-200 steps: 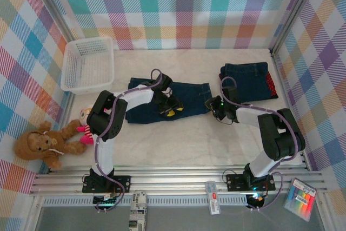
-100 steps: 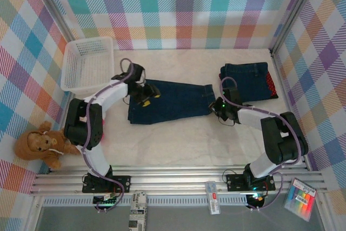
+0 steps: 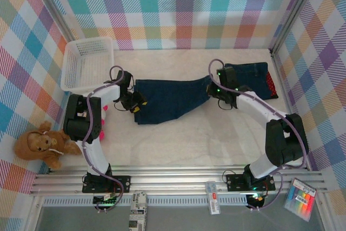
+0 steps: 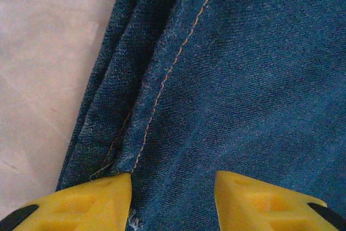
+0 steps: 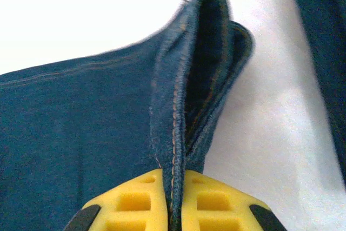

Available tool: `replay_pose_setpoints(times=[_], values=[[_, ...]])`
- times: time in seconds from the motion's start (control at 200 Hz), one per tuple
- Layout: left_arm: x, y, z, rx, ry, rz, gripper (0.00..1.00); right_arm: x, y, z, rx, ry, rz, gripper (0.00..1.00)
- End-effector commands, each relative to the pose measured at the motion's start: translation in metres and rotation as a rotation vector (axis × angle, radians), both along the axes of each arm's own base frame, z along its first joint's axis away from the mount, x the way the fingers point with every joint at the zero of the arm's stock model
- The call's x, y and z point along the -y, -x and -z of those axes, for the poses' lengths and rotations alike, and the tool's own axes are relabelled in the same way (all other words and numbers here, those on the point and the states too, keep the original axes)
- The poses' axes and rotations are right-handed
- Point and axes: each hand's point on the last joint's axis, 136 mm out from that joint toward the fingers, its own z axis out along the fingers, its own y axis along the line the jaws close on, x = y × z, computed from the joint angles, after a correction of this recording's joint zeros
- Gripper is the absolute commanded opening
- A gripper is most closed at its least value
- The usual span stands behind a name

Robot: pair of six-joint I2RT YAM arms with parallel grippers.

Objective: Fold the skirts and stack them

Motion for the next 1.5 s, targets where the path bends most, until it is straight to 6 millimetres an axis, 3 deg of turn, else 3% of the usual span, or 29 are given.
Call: replay_pose_setpoints(times=[0.0,0.155,0.23,0.345,0.44,0.515,0.6,0.87,0.955,1.13,1.38,1.495], values=[[-0.006,0.014,0.024,-0.059,-0.022,-0.004,0.45,-0.041,-0.009,-0.026,0.116,0.112,-0.199,0.0],[-0.006,0.018,0.025,-0.068,-0.016,0.008,0.43,-0.142,0.003,-0.047,0.214,0.11,-0.517,0.0],[-0.004,0.017,0.025,-0.065,-0.002,0.004,0.43,-0.188,0.016,-0.044,0.22,0.075,-0.653,0.0],[-0.005,0.014,0.019,-0.047,0.013,-0.009,0.43,-0.245,0.03,-0.022,0.171,0.032,-0.769,0.0],[-0.008,0.011,0.016,-0.034,0.011,-0.021,0.44,-0.268,0.032,0.006,0.102,0.035,-0.766,0.0],[-0.01,0.011,0.017,-0.037,0.015,-0.026,0.44,-0.278,0.035,0.021,0.039,0.005,-0.757,0.0],[-0.012,0.011,0.015,-0.041,0.024,-0.032,0.44,-0.281,0.036,0.026,0.009,0.0,-0.734,0.0],[-0.022,0.019,-0.019,0.008,-0.006,-0.03,0.47,-0.259,0.046,0.007,0.016,0.035,-0.701,0.0],[-0.025,0.025,-0.01,-0.01,-0.02,-0.039,0.45,-0.254,0.051,-0.003,0.023,0.03,-0.704,0.0],[-0.019,0.039,0.02,-0.083,0.017,-0.058,0.28,-0.258,0.069,-0.017,0.022,-0.002,-0.773,0.0],[-0.024,0.034,0.019,-0.075,-0.013,-0.05,0.24,-0.287,0.082,0.029,-0.127,-0.019,-0.822,0.0],[-0.025,0.028,0.012,-0.06,-0.024,-0.042,0.26,-0.296,0.087,0.044,-0.19,-0.023,-0.87,0.12]])
